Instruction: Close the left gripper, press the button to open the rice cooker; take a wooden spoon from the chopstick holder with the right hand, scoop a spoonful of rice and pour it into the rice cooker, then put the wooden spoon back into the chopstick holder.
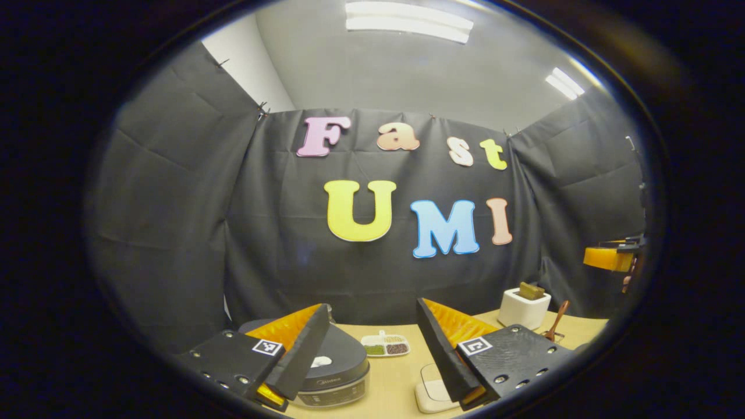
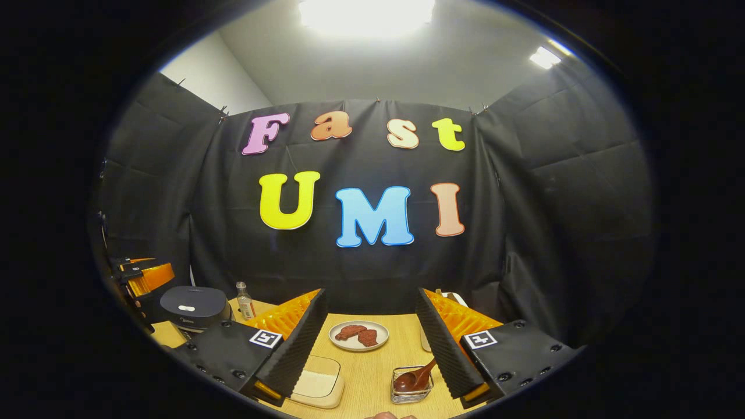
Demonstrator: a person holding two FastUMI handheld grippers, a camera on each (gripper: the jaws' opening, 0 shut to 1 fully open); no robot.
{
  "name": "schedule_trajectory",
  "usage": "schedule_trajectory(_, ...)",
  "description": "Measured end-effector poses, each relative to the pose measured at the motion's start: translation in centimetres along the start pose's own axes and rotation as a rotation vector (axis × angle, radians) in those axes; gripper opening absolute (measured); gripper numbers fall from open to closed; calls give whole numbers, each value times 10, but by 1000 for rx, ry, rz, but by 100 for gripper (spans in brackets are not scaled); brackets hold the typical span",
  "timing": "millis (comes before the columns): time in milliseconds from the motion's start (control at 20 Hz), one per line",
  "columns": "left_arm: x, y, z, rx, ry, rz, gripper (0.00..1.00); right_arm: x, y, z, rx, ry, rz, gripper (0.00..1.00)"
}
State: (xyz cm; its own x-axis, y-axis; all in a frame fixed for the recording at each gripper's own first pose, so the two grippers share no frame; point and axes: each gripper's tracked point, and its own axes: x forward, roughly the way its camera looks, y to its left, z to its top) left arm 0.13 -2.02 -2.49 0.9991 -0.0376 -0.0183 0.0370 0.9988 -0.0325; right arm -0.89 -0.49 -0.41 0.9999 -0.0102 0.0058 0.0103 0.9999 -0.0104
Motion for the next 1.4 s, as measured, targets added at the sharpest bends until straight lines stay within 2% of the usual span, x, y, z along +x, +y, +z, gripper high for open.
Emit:
schedule_trajectory(150,4,5,-2,3,5,12,93,2,1,-8,-5,15,8,97)
schedule_trajectory(500,2,37,9,-8,-3,93,91,6,9,-17,-23,30,44,97)
schedule_trajectory(550,2,48,13,-19,-7,100,93,6,10,-18,-29,28,45,98)
schedule_trajectory(700,9,69,18,-85,3,81,89,4,12,-19,-34,27,46,98)
schedule_trajectory(800,15,90,19,-111,27,106,71,3,12,-19,-27,23,50,98)
schedule_trajectory(900,19,101,25,-88,34,100,53,-1,12,-20,-31,23,56,98)
schedule_trajectory(1050,31,93,26,-74,61,28,38,-2,18,-26,-50,35,67,98)
schedule_trajectory(1100,34,99,27,-64,74,40,33,-1,21,-26,-50,38,79,98)
schedule_trajectory(1200,46,109,20,-76,118,46,7,-5,20,-29,-38,42,91,98)
schedule_trajectory(1250,48,106,13,-85,149,26,5,-8,20,-30,-36,41,95,98)
schedule_trajectory(1400,62,121,-5,-128,240,37,1,-12,15,-30,-42,38,87,97)
